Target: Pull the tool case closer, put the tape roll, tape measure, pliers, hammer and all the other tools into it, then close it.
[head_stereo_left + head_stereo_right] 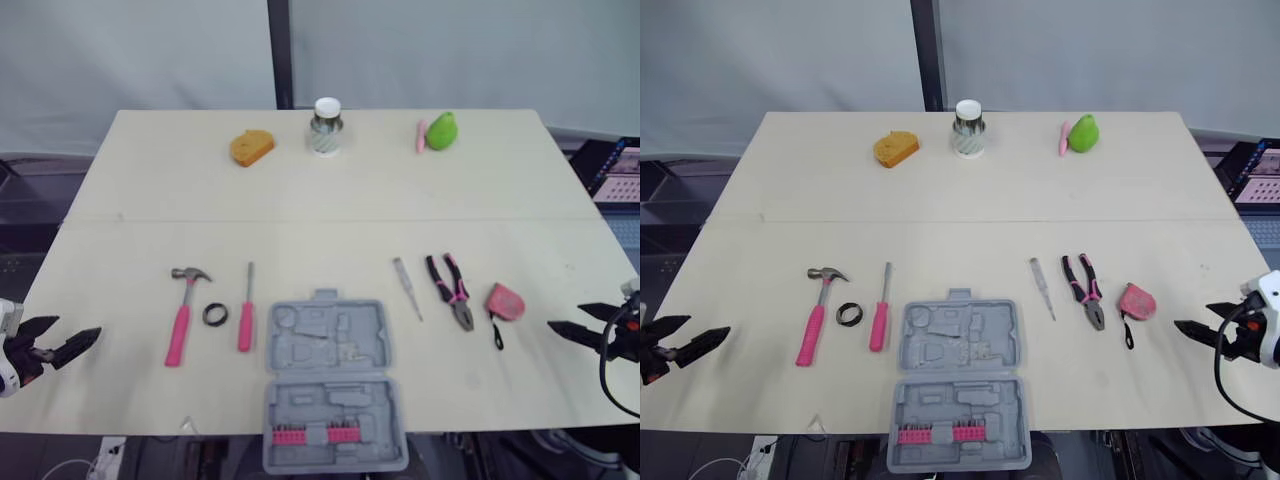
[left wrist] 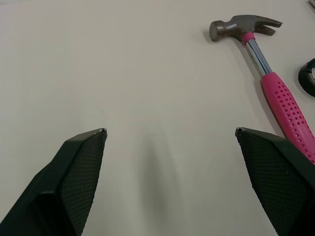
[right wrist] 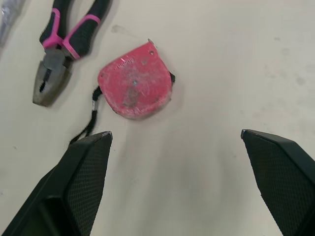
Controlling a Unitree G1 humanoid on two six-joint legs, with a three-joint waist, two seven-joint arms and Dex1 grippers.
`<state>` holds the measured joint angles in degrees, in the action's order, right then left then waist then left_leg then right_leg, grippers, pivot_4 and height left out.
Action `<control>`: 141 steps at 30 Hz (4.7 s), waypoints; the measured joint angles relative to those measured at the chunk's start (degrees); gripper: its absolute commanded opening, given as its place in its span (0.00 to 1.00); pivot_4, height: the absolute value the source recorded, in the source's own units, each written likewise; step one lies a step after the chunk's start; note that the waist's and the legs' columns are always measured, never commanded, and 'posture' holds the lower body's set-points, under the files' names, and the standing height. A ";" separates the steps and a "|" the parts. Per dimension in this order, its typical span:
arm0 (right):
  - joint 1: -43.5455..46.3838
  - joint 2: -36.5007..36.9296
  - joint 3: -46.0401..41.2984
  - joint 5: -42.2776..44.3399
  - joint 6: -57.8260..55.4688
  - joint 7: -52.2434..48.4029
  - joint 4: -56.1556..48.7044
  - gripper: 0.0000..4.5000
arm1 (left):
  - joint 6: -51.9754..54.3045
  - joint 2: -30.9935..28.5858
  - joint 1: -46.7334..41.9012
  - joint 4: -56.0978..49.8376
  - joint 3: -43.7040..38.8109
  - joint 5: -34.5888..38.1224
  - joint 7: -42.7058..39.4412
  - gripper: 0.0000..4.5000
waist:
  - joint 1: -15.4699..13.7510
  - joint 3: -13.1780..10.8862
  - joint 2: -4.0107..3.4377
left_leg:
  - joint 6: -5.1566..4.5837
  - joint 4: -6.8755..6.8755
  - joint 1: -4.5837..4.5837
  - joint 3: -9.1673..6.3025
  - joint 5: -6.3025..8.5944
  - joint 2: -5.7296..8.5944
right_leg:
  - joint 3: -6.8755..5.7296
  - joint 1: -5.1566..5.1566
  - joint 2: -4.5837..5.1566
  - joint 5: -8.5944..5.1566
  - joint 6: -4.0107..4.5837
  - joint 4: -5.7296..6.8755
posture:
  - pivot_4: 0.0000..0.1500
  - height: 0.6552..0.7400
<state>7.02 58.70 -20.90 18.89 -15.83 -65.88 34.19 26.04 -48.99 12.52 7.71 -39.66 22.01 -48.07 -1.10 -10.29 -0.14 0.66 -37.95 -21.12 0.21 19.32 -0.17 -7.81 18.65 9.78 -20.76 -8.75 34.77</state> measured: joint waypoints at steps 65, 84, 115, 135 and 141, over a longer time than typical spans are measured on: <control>12.59 -18.81 32.27 13.78 -24.40 13.74 -68.21 1.00 | -30.44 -1.00 -25.25 11.32 40.48 -15.63 -18.10 0.38 | 1.22 0.02 0.31 | 0.23 -0.12 -0.17 0.32 0.17 -0.48 | 0.13 0.95 -0.37 -0.01 0.03 1.04 | 1.00 1.00; 12.26 -18.34 32.24 13.83 -24.33 13.70 -68.61 1.00 | -32.47 -0.54 -25.94 13.73 40.76 -16.47 -16.99 0.38 | 1.20 0.03 0.32 | 0.23 -0.13 -0.16 0.32 0.18 -0.47 | 0.14 0.95 -0.37 -0.01 0.03 1.05 | 1.00 1.00; 12.47 -17.44 31.81 14.53 -24.38 13.05 -68.64 1.00 | -13.85 -0.43 -30.02 1.33 41.20 -8.59 -22.76 0.01 | 1.26 0.04 0.35 | 0.22 -0.15 -0.16 0.27 0.18 -0.46 | 0.18 0.94 -0.36 -0.01 0.03 1.10 | 1.00 1.00; 8.36 -16.91 28.46 17.36 -33.11 24.45 -80.28 1.00 | -7.61 4.24 -50.58 -0.15 62.78 -19.41 -32.22 0.01 | 0.95 -0.01 0.46 | 0.20 -0.23 -0.27 0.28 0.19 -0.43 | 0.19 0.98 -0.37 -0.01 0.03 1.09 | 1.00 1.00; 5.81 -16.96 27.96 18.28 -34.45 27.72 -82.09 1.00 | -6.97 6.57 -52.49 0.02 63.82 -20.33 -33.35 0.01 | 0.91 -0.02 0.47 | 0.19 -0.26 -0.29 0.28 0.19 -0.43 | 0.19 0.98 -0.36 -0.01 0.03 1.09 | 1.00 1.00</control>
<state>12.83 41.73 7.05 37.17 -50.28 -38.16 -47.89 19.08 -42.42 -39.96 7.73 24.16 1.69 -81.42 -0.19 -10.31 0.33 0.85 -38.21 -21.41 0.49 19.51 -0.61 -7.63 19.63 9.42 -20.77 -8.71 35.87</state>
